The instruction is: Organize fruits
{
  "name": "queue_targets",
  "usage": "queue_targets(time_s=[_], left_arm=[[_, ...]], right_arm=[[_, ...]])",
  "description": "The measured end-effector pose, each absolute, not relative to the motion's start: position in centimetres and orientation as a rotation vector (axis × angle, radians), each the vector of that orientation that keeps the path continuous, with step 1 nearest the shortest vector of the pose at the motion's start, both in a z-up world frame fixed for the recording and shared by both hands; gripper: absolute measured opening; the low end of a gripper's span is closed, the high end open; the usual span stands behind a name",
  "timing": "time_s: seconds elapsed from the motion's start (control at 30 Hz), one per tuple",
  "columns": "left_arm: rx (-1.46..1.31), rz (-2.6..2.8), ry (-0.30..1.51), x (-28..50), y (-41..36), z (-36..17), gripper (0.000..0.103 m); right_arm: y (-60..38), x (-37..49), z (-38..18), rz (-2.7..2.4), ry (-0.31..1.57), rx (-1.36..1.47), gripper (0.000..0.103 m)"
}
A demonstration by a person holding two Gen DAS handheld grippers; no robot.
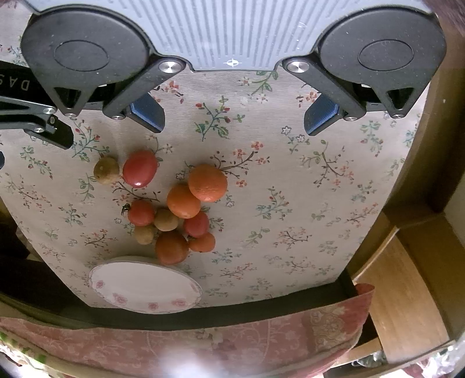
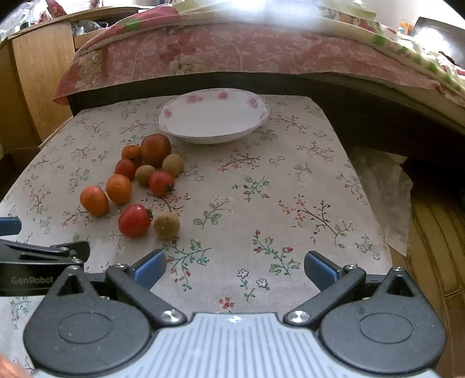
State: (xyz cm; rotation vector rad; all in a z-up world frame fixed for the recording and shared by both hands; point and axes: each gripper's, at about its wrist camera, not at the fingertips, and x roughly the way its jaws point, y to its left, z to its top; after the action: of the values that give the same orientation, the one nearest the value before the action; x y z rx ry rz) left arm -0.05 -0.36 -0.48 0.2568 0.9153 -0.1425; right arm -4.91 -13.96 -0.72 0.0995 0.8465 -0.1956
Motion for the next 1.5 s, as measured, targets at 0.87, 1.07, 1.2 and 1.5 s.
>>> queue_targets(time_s=[0.87, 1.07, 1.2, 1.5], left_arm=[[0.242, -0.153, 0.93, 0.01, -0.34, -0.54, 0.102], [0.233, -0.156, 0.937, 0.05, -0.25, -0.59, 0.102], [0.231, -0.157, 0.939, 0.08, -0.18, -0.57, 0.102], [0.23, -0.159, 0.941, 0.08, -0.18, -0.56, 0.101]], right_arm=[[-13.84, -4.98, -0.77, -0.195, 0.85, 0.1, 0.102], [-13.85, -4.97, -0.8, -0.195, 0.849, 0.101, 0.102], [-13.87, -4.93, -0.81, -0.194, 0.85, 0.1, 0.102], [-13.88, -4.88, -0.88, -0.194, 0.851, 0.101, 0.102]])
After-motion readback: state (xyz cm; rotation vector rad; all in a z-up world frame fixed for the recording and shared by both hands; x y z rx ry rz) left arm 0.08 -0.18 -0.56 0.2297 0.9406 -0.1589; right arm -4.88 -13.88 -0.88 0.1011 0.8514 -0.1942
